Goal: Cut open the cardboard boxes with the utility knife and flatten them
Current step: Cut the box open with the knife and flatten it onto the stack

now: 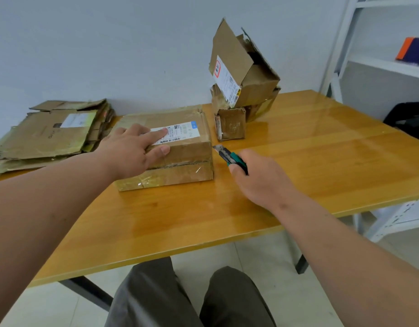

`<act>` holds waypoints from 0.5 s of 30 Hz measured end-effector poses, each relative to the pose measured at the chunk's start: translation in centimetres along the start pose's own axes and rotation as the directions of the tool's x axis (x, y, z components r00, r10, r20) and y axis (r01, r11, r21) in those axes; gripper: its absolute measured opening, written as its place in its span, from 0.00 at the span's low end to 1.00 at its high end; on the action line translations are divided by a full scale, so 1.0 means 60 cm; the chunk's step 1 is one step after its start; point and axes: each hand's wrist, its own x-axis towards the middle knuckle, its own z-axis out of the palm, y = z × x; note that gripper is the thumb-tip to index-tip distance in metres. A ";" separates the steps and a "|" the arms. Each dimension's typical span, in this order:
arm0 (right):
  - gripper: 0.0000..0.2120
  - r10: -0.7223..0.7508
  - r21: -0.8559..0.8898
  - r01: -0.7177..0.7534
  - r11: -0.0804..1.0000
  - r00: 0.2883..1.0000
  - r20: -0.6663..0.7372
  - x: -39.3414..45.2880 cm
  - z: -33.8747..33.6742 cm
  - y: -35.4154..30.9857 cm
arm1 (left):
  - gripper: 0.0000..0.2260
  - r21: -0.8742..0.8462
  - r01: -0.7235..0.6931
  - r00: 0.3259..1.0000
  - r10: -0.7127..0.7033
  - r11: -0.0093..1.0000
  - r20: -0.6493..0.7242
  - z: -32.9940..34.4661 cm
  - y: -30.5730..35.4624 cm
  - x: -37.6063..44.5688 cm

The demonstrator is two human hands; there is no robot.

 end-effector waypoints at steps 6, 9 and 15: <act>0.08 -0.036 -0.027 0.034 0.999 0.998 -0.053 -0.002 -0.002 0.005 | 0.36 0.004 0.014 1.000 -0.014 1.000 0.010 0.001 0.005 -0.002; 0.09 -0.062 -0.045 0.059 0.997 0.996 -0.068 -0.003 -0.002 0.004 | 0.36 -0.004 0.022 1.000 -0.022 1.000 0.004 0.002 0.005 -0.003; 0.08 -0.077 -0.100 0.069 0.993 0.995 -0.070 -0.002 -0.001 0.005 | 0.36 0.005 0.028 1.000 -0.028 1.000 0.003 0.004 0.008 -0.005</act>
